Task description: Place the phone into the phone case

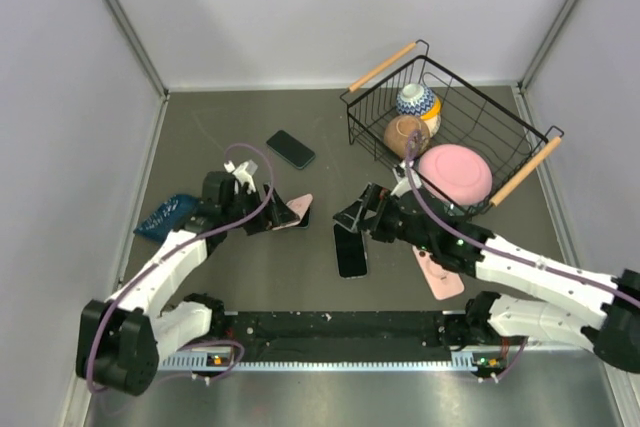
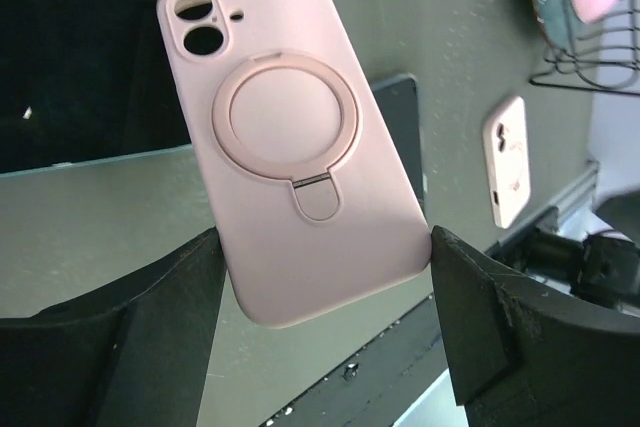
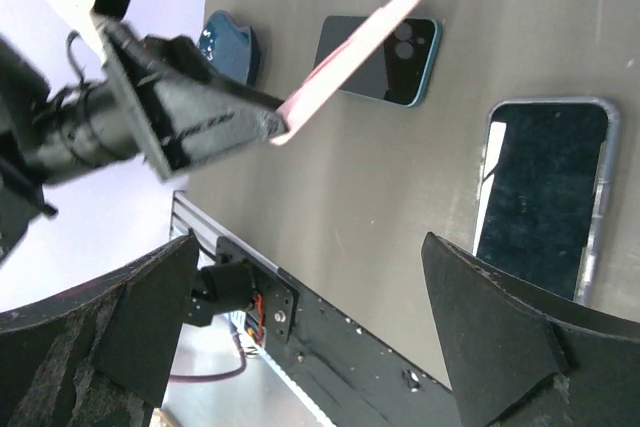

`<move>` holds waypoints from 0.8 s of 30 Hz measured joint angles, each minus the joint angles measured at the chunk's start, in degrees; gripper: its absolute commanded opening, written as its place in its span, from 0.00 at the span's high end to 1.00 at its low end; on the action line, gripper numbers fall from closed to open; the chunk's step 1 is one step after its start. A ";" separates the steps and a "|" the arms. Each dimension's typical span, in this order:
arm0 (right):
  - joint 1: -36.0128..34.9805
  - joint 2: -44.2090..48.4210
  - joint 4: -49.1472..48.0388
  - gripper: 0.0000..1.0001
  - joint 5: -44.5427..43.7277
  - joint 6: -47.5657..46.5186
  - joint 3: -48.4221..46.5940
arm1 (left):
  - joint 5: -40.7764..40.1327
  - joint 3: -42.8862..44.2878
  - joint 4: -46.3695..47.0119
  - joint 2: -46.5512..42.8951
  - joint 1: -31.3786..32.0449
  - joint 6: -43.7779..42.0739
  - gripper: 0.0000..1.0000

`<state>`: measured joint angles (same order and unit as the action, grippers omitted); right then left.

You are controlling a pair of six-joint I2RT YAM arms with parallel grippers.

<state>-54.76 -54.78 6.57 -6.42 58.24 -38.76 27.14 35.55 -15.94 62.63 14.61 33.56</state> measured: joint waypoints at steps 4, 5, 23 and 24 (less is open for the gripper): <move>0.00 -6.29 -4.74 0.10 2.14 4.66 0.11 | 3.52 -6.93 3.58 -9.88 0.85 2.19 0.74; 0.00 -7.80 -6.01 0.13 2.80 5.97 0.15 | 4.02 -8.13 4.35 -11.76 0.96 2.58 0.73; -0.94 -25.77 -20.87 0.32 10.16 20.44 -0.04 | 9.55 -19.54 13.07 -26.93 1.42 6.86 0.74; -1.01 -25.88 -21.14 0.33 10.16 20.94 -0.04 | 9.60 -19.65 13.25 -27.23 1.42 6.88 0.74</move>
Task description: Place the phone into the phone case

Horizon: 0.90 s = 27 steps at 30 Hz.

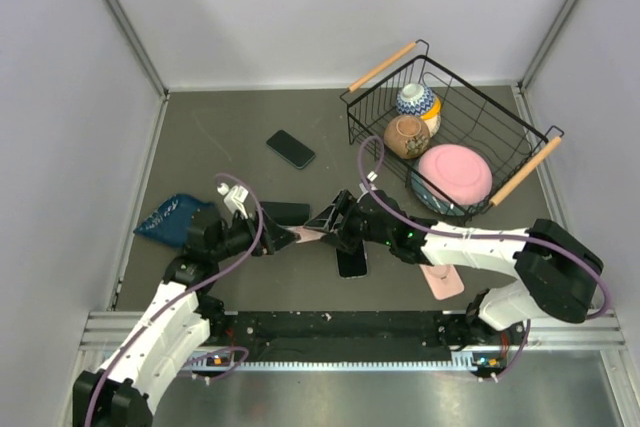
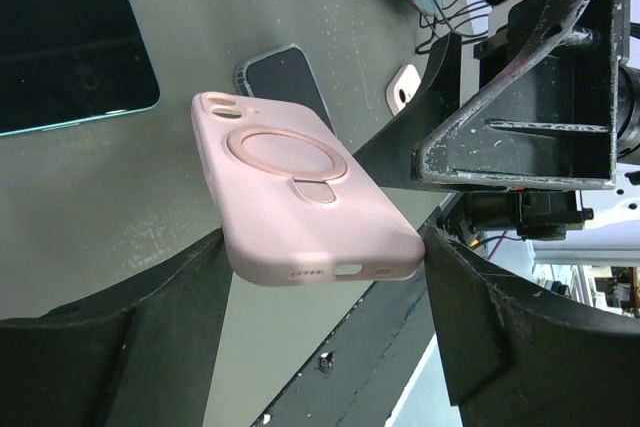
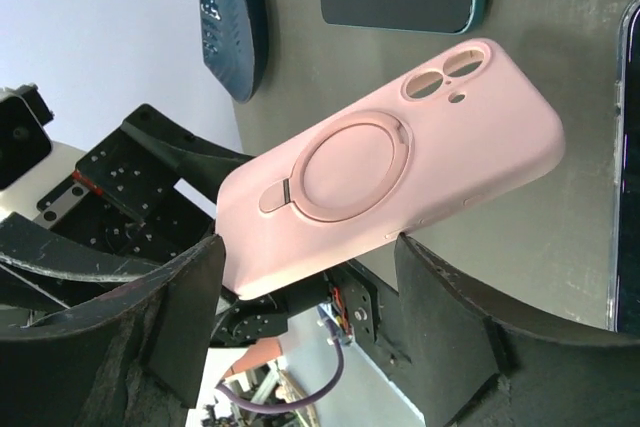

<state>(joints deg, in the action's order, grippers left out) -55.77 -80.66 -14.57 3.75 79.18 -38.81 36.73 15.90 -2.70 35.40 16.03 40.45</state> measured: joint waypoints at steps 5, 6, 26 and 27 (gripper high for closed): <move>-0.04 -0.87 -1.01 0.35 -0.68 2.05 0.00 | 0.52 -0.92 1.40 -0.42 0.02 0.39 0.76; -0.04 -1.03 -1.20 0.35 -0.70 2.38 0.00 | 0.68 -1.16 1.53 -0.42 0.04 0.90 0.76; -0.35 7.30 11.15 0.31 -6.58 -15.26 -3.67 | 0.46 -1.46 -0.96 -0.50 0.72 -2.12 1.00; -0.35 9.31 12.37 0.31 -7.28 -17.42 -4.09 | -0.33 -0.22 -2.34 -0.52 1.27 -3.06 1.00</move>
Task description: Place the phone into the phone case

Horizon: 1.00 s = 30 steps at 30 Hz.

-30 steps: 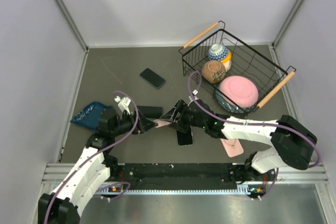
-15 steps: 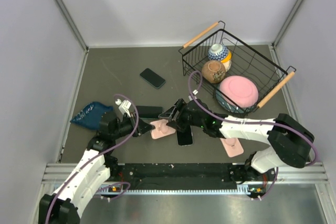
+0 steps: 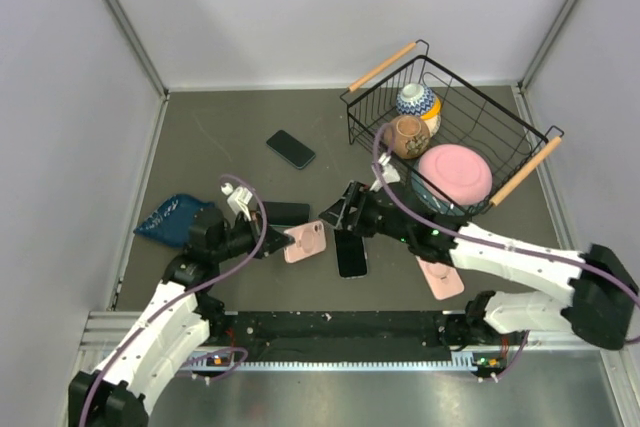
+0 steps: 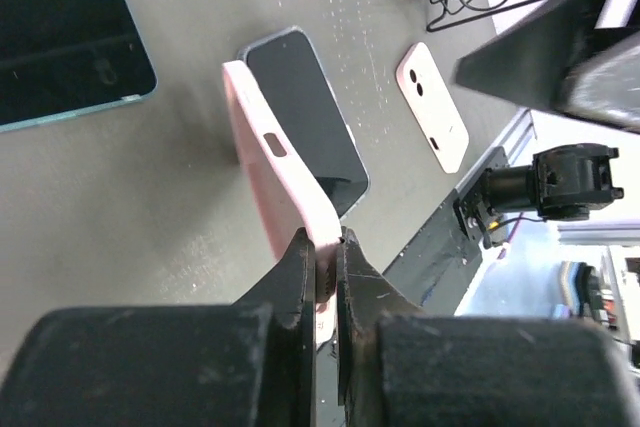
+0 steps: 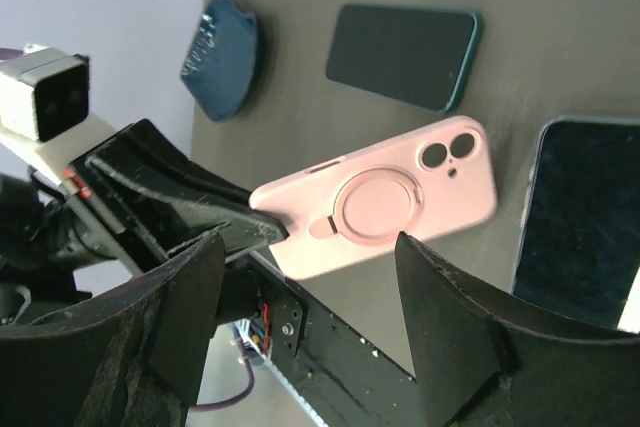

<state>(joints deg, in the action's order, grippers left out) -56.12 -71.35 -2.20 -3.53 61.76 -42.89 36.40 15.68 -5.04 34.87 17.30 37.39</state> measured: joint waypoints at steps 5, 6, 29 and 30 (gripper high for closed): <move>0.00 12.15 3.54 0.30 -4.02 -6.84 0.17 | -8.70 5.03 -3.87 -1.38 6.12 -4.50 1.00; 0.00 14.95 4.00 0.30 -5.03 -7.87 0.46 | -11.41 6.12 -4.74 -1.42 8.72 -5.81 1.00; 0.31 47.39 17.09 0.22 -18.05 -14.73 8.83 | -53.68 30.10 -31.54 24.20 50.53 -22.27 0.89; 0.31 47.95 17.46 0.22 -18.38 -14.88 8.90 | -54.03 30.45 -31.63 25.20 51.39 -21.99 0.87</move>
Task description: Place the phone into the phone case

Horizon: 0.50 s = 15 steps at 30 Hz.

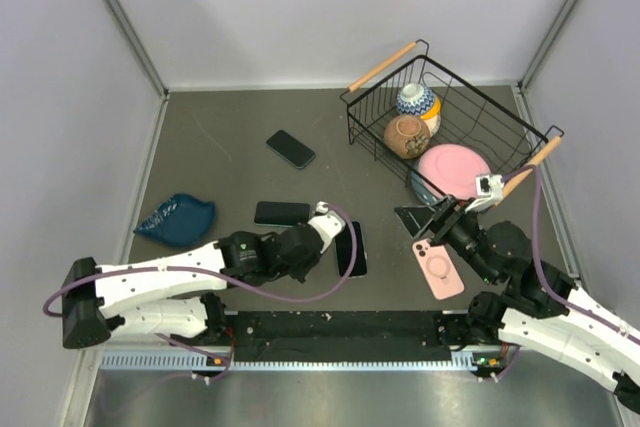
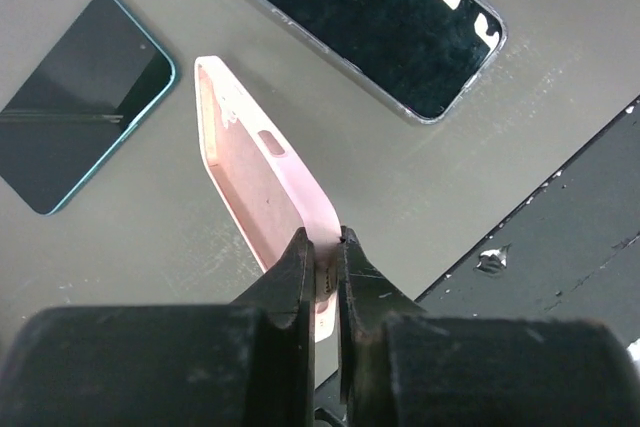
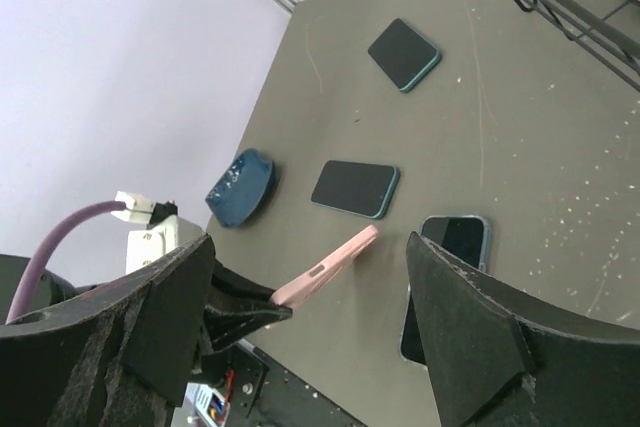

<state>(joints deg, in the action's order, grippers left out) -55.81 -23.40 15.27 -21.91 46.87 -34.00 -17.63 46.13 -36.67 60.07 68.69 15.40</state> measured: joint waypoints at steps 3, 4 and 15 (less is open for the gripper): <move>0.11 1.25 1.07 0.20 -0.90 -0.37 0.59 | -0.31 0.66 -0.35 2.60 1.81 1.14 0.79; 0.11 1.46 1.42 0.19 -1.01 -0.39 0.79 | -0.22 0.83 -0.37 3.45 2.14 1.55 0.76; 0.11 1.90 3.23 0.17 -1.01 -0.28 2.51 | 3.28 -1.81 0.90 6.88 2.62 8.55 0.49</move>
<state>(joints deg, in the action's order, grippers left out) -55.70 -21.50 18.50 -22.92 46.59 -31.48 -14.35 44.31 -35.77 66.96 71.31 23.94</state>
